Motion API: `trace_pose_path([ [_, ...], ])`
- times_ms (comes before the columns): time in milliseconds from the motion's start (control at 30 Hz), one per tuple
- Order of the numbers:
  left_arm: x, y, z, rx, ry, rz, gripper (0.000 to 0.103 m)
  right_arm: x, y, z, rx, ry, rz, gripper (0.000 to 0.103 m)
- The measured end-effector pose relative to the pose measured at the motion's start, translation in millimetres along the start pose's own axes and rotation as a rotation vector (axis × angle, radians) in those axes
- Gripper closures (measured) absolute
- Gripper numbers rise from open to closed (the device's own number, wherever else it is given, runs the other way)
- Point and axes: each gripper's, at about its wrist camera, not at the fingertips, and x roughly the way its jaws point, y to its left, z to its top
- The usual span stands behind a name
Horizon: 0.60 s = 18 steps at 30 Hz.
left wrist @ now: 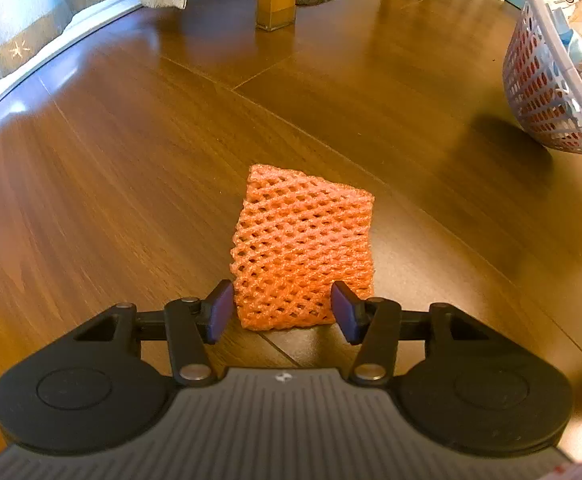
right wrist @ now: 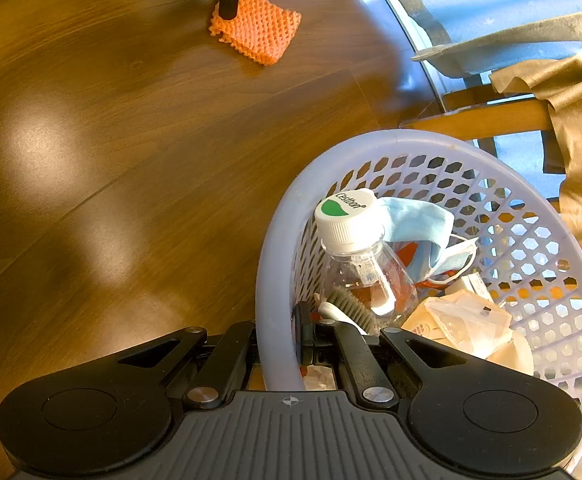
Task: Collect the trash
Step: 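Move the open left tool down toward the orange foam mesh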
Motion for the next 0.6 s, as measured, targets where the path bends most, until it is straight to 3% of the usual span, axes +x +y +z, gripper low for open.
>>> trace_pose_path([
  [400, -5.0, -2.8, -2.3, 0.001, 0.024, -0.013, 0.094, -0.4, 1.3, 0.0, 0.006, 0.001, 0.003, 0.103],
  [600, -18.0, -8.3, -1.0, 0.023, 0.010, -0.023, 0.097, -0.4, 1.4, 0.1, 0.008, 0.001, 0.004, 0.103],
])
